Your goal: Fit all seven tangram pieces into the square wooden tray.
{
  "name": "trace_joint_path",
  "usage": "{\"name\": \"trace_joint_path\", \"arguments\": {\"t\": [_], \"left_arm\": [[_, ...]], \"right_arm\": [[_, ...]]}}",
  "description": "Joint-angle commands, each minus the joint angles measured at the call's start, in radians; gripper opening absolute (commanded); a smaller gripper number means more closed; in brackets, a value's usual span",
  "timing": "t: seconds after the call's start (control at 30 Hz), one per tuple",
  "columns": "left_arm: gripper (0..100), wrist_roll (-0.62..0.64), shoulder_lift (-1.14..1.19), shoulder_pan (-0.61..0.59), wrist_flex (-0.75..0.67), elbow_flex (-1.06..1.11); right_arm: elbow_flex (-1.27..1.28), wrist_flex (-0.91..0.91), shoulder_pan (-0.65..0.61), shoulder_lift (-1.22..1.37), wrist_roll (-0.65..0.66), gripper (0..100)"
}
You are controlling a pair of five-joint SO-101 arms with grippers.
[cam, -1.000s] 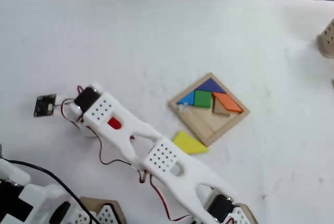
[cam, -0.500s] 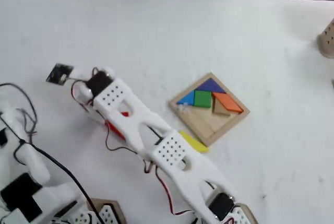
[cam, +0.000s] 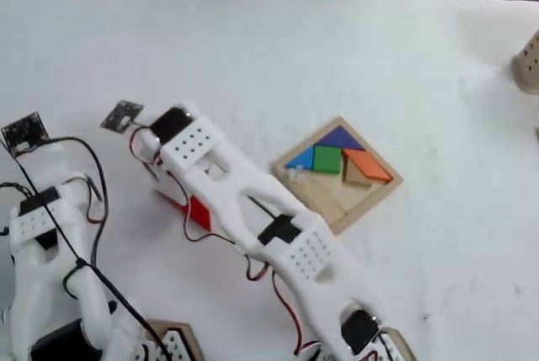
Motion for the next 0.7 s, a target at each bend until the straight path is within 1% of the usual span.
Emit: {"name": "trace_joint_path", "arguments": {"t": [0.0,0.07,0.13,0.2,0.27,0.33,0.43,0.5,0.6,0.67], "left_arm": [[3,0.008,-0.033,-0.025,-0.064,-0.006],[3,0.008,-0.033,-0.025,-0.068,-0.003],[4,0.009,-0.031,-0.028,-0.068,-0.005],[8,0.009,-0.031,-0.028,-0.069,-0.005],[13,0.009,-0.031,-0.028,-0.069,-0.006],[17,0.012,-0.031,-0.045,-0.081,-0.011],[17,0.018,-0.005,-0.117,-0.095,-0.048],[17,0.049,0.065,-0.148,-0.084,-0.092],[17,0.061,0.194,-0.16,-0.014,-0.193],[17,0.06,0.259,-0.16,0.035,-0.25]], "right_arm": [[0.069,-0.01,0.047,-0.17,-0.006,11.4],[0.121,-0.033,0.084,-0.209,-0.006,13.2],[0.178,-0.058,0.122,-0.248,-0.006,18.5],[0.232,-0.071,0.147,-0.283,0.006,24.4],[0.284,-0.085,0.15,-0.317,0.044,27.7],[0.333,-0.111,0.136,-0.346,0.049,27.1],[0.411,-0.182,0.087,-0.366,0.049,26.8],[0.466,-0.249,0.047,-0.364,0.049,26.8],[0.54,-0.363,-0.002,-0.357,0.049,26.9],[0.563,-0.414,-0.027,-0.346,0.04,29.1]]}}
